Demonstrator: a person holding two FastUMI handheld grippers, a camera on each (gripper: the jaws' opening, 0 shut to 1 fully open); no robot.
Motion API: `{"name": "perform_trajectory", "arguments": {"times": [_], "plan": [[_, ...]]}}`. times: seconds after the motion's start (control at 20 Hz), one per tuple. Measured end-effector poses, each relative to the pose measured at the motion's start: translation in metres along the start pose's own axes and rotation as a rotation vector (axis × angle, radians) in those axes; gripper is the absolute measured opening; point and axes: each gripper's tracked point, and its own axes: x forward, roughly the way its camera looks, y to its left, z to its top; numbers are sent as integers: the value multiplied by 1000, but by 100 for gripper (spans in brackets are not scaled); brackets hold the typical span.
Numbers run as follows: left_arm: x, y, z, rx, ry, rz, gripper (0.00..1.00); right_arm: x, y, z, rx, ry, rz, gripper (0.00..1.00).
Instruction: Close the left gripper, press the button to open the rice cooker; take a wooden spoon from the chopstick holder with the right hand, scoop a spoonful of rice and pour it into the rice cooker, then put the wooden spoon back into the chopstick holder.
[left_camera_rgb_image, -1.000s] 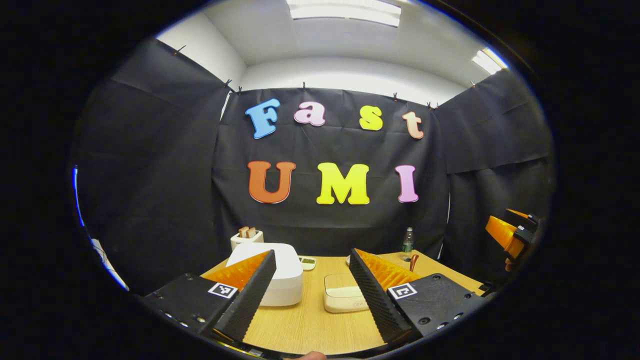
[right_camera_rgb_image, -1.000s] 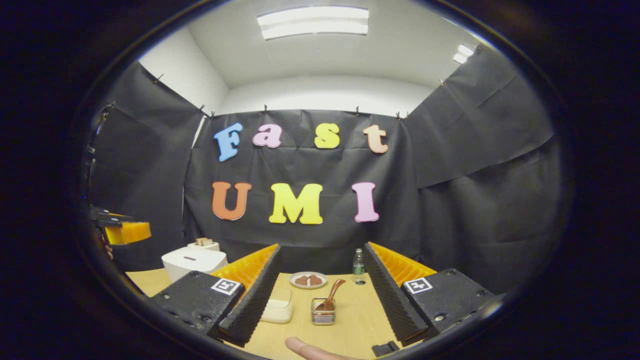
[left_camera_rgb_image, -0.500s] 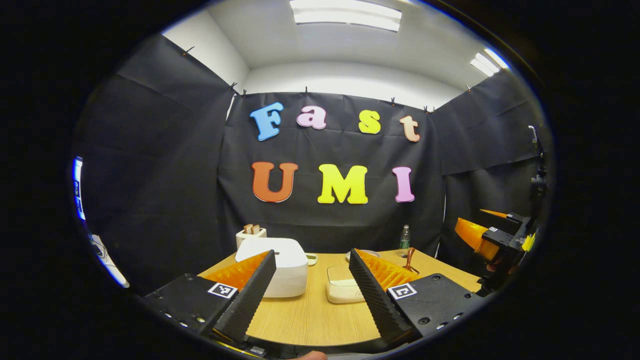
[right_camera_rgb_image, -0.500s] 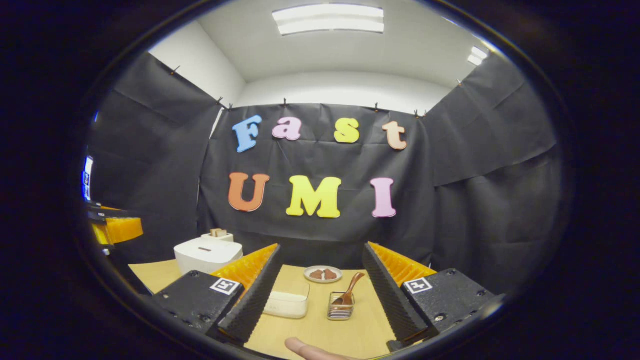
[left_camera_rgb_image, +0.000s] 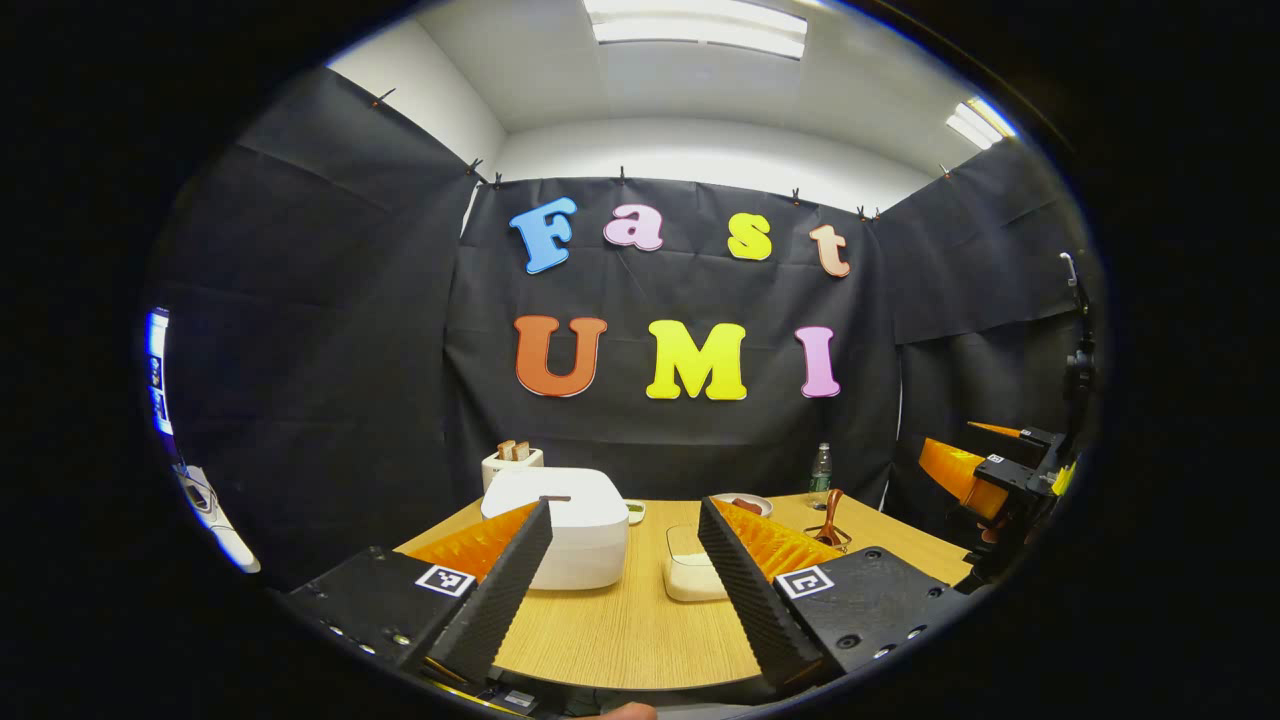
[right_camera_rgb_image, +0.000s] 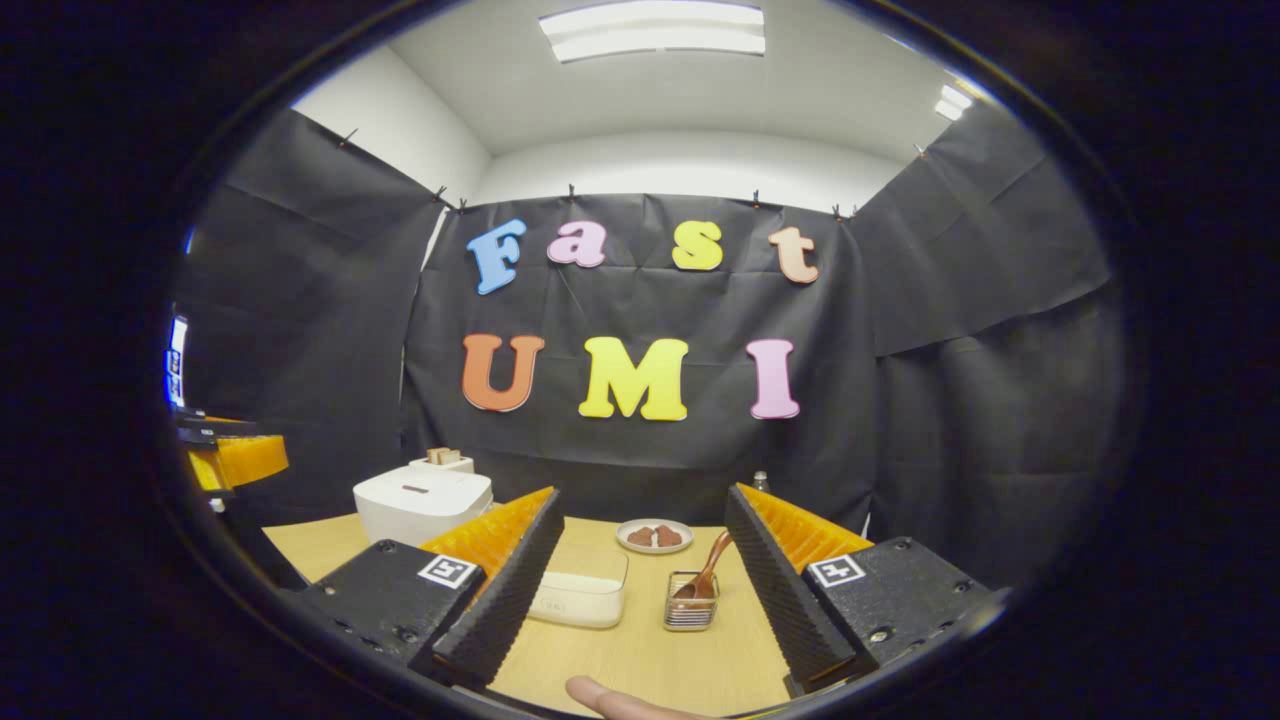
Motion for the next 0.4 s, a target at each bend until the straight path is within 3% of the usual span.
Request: {"name": "perform_trajectory", "arguments": {"times": [0.4], "plan": [[2, -1, 0, 19, -19, 6, 94, 2, -3, -1, 18, -3, -1, 100]]}}
